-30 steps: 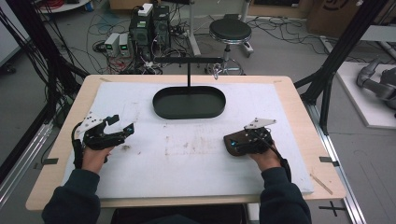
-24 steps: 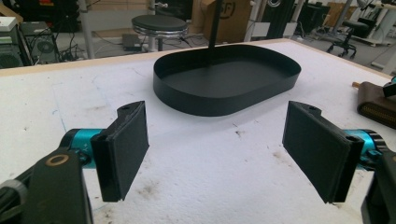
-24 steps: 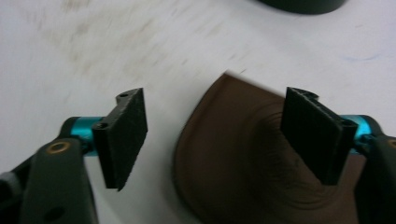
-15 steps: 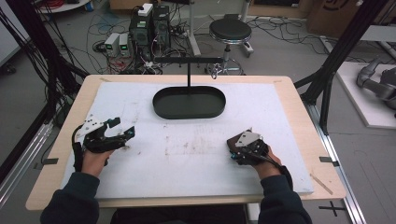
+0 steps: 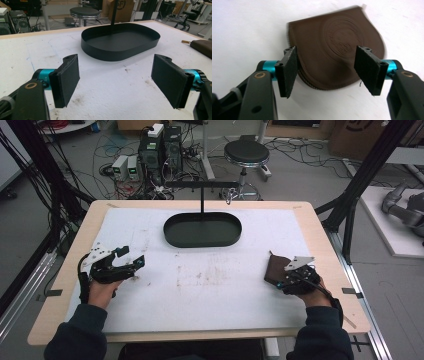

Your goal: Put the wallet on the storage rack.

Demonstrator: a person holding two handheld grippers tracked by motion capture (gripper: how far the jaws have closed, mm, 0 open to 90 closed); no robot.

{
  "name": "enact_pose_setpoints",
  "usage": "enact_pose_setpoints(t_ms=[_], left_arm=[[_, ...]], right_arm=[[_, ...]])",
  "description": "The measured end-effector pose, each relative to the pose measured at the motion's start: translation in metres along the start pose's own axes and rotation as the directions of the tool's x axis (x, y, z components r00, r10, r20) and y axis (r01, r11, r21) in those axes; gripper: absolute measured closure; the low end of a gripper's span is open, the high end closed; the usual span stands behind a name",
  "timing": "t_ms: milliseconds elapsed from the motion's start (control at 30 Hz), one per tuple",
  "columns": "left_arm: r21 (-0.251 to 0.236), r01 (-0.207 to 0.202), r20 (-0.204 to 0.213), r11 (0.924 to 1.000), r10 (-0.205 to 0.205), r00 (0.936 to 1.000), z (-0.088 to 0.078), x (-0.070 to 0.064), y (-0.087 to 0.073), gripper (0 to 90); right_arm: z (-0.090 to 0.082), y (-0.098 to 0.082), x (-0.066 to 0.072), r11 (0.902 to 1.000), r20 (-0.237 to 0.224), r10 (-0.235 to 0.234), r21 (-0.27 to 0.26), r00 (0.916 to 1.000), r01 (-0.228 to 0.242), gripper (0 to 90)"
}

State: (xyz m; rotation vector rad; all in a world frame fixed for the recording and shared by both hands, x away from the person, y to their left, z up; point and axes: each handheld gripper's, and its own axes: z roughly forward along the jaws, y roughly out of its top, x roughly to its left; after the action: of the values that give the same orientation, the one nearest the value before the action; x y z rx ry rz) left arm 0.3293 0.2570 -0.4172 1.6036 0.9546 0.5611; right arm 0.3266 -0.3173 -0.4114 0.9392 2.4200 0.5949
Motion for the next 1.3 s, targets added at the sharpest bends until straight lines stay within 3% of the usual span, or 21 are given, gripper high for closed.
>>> enact_pose_setpoints(t_ms=[67, 133, 167, 233, 267, 333, 400, 500, 600, 667, 733, 767, 833, 867, 967, 1000, 1067, 1133, 1300], left_arm=[[0.001, 0.000, 0.001, 1.0000, 0.000, 1.0000, 0.000, -0.001, 0.000, 22.5], [0.001, 0.000, 0.001, 1.0000, 0.000, 1.0000, 0.000, -0.001, 0.000, 22.5], [0.001, 0.000, 0.001, 1.0000, 0.000, 1.0000, 0.000, -0.001, 0.000, 22.5], [0.004, -0.001, 0.000, 1.0000, 0.001, 1.0000, 0.000, -0.001, -0.001, 22.5], [0.005, -0.001, 0.000, 1.0000, 0.001, 1.0000, 0.000, -0.001, -0.001, 22.5], [0.006, 0.002, -0.002, 1.0000, -0.002, 1.0000, 0.000, -0.001, -0.001, 22.6], [0.003, 0.004, -0.001, 1.0000, -0.004, 1.0000, 0.000, -0.001, -0.001, 22.5], [0.005, 0.006, -0.002, 1.0000, -0.006, 1.0000, 0.000, 0.000, -0.001, 22.6], [0.004, 0.003, -0.003, 1.0000, -0.003, 1.0000, -0.001, 0.001, -0.001, 22.6], [0.004, 0.006, -0.002, 1.0000, -0.006, 1.0000, 0.000, 0.001, -0.001, 22.6], [-0.001, 0.007, -0.003, 1.0000, -0.007, 1.0000, 0.000, 0.001, -0.001, 22.7], [0.001, 0.007, -0.003, 1.0000, -0.007, 1.0000, 0.000, 0.001, -0.001, 22.9], [0.001, 0.012, -0.005, 0.9999, -0.012, 0.9999, 0.000, 0.001, -0.001, 22.9], [0.001, 0.012, -0.005, 0.9999, -0.012, 0.9999, 0.000, 0.001, -0.001, 22.9], [0.001, 0.007, -0.001, 1.0000, -0.007, 1.0000, 0.000, 0.001, -0.001, 23.0], [0.000, 0.007, 0.000, 1.0000, -0.007, 1.0000, 0.000, 0.001, -0.001, 23.0], [-0.001, 0.009, -0.001, 1.0000, -0.009, 1.0000, -0.001, 0.001, -0.001, 23.0], [0.000, 0.009, -0.001, 1.0000, -0.009, 1.0000, -0.001, 0.001, -0.001, 23.0], [-0.004, 0.010, -0.002, 0.9999, -0.010, 0.9999, -0.002, 0.002, -0.001, 23.2]], right_arm=[[-0.003, -0.003, -0.004, 0.9986, 0.012, 0.047, -0.025, 0.9988, -0.046, 34.3], [-0.005, -0.004, -0.007, 0.9883, 0.016, 0.132, -0.079, 0.9911, -0.130, 32.8], [-0.005, -0.004, -0.008, 0.9803, 0.036, 0.176, -0.097, 0.9838, -0.172, 32.7], [-0.002, -0.003, -0.012, 0.9552, 0.082, 0.285, -0.108, 0.9551, -0.276, 29.0], [0.001, -0.001, -0.013, 0.9480, 0.100, 0.312, -0.098, 0.9447, -0.303, 29.0], [0.009, 0.002, -0.013, 0.9447, 0.121, 0.327, -0.075, 0.9375, -0.319, 29.3], [0.016, 0.005, -0.016, 0.9458, 0.110, 0.323, -0.075, 0.9401, -0.316, 29.5], [0.023, 0.010, -0.022, 0.9548, 0.078, 0.292, -0.078, 0.9531, -0.287, 29.9], [0.027, 0.014, -0.031, 0.9779, 0.009, 0.199, -0.067, 0.9800, -0.198, 34.6], [0.027, 0.017, -0.037, 0.9856, -0.028, 0.161, -0.047, 0.9866, -0.162, 35.3], [0.025, 0.024, -0.033, 0.9841, 0.014, 0.177, -0.013, 0.9841, -0.177, 32.1], [0.025, 0.028, -0.029, 0.9806, 0.051, 0.196, -0.024, 0.9793, -0.195, 31.1], [0.027, 0.033, -0.017, 0.9566, 0.070, 0.283, -0.091, 0.9565, -0.277, 25.2], [0.030, 0.037, -0.011, 0.9487, 0.073, 0.308, -0.098, 0.9486, -0.300, 24.5], [0.044, 0.051, 0.011, 0.9607, 0.094, 0.275, -0.062, 0.9567, -0.271, 25.1], [0.050, 0.054, 0.017, 0.9687, 0.117, 0.248, -0.033, 0.9616, -0.246, 23.5], [0.057, 0.059, 0.028, 0.9805, 0.205, 0.193, -0.002, 0.9595, -0.197, 21.9], [0.059, 0.060, 0.034, 0.9881, 0.244, 0.139, 0.031, 0.9597, -0.151, 23.7], [0.053, 0.057, 0.033, 0.9960, 0.220, 0.060, 0.052, 0.9735, -0.073, 33.8]])
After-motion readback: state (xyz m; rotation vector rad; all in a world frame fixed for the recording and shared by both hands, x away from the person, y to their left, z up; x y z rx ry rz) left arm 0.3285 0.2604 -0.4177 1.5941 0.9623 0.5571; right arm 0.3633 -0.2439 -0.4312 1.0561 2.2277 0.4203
